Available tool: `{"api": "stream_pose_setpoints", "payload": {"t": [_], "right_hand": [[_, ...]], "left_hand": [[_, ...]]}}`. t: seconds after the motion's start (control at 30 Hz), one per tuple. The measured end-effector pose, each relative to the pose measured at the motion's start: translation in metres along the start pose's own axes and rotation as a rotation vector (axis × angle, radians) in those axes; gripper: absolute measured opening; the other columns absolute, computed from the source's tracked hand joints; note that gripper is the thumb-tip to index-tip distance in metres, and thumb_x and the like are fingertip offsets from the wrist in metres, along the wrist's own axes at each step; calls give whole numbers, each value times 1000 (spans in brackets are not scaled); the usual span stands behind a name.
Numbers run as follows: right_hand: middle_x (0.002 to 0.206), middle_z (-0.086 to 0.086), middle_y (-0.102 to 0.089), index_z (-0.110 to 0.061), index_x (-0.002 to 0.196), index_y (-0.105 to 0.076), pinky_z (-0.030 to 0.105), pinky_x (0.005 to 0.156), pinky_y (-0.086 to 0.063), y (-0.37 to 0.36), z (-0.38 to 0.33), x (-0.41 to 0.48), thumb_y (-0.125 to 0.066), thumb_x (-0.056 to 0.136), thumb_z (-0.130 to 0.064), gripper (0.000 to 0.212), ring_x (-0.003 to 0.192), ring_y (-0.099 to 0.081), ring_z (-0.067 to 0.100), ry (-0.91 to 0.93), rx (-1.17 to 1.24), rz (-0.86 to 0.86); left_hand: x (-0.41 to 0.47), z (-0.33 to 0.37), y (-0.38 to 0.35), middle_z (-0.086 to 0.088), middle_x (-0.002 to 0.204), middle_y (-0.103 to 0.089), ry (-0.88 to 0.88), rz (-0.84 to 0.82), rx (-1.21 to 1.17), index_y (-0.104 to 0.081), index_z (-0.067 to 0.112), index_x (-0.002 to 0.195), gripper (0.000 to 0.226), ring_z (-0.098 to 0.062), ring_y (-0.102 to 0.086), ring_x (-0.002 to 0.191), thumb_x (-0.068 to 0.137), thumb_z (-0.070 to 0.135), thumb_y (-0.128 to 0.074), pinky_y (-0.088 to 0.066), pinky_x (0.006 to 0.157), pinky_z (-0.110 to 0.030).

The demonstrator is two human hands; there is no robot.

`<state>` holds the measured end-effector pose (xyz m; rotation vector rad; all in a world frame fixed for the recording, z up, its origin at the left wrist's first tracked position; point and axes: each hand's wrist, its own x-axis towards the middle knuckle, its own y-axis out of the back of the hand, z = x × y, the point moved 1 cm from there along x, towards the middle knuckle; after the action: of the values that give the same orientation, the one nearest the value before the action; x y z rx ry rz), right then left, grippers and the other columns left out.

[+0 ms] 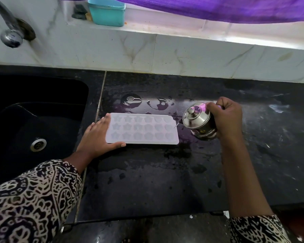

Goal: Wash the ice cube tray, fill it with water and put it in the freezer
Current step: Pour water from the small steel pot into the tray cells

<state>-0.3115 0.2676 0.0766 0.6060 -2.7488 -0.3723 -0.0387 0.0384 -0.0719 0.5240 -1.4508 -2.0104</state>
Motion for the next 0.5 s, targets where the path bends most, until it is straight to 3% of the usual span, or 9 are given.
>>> {"api": "stream_pose_setpoints", "payload": {"t": [0.27,0.5], "right_hand": [[48,-6,-38,-20,52,-37,20,48,-33,-4,4,0,-67,71,-9,37,48,-34,10,18,-57,-10],[54,2,-39,-13,58,-43,29,56,-37,-9,5,-3,-68,72,-11,29,57,-36,16,44,-84,-40]], "left_hand": [[0,0,-1,-2,162,-19,-1,5,-7,-9,17,156,130,-18,-23,147,56,97,-34,-15,119,-43],[0,0,0,-1,162,-19,-2,5,-8,-9,17,156,130,-18,-23,147,56,97,-34,-16,118,-42]]}}
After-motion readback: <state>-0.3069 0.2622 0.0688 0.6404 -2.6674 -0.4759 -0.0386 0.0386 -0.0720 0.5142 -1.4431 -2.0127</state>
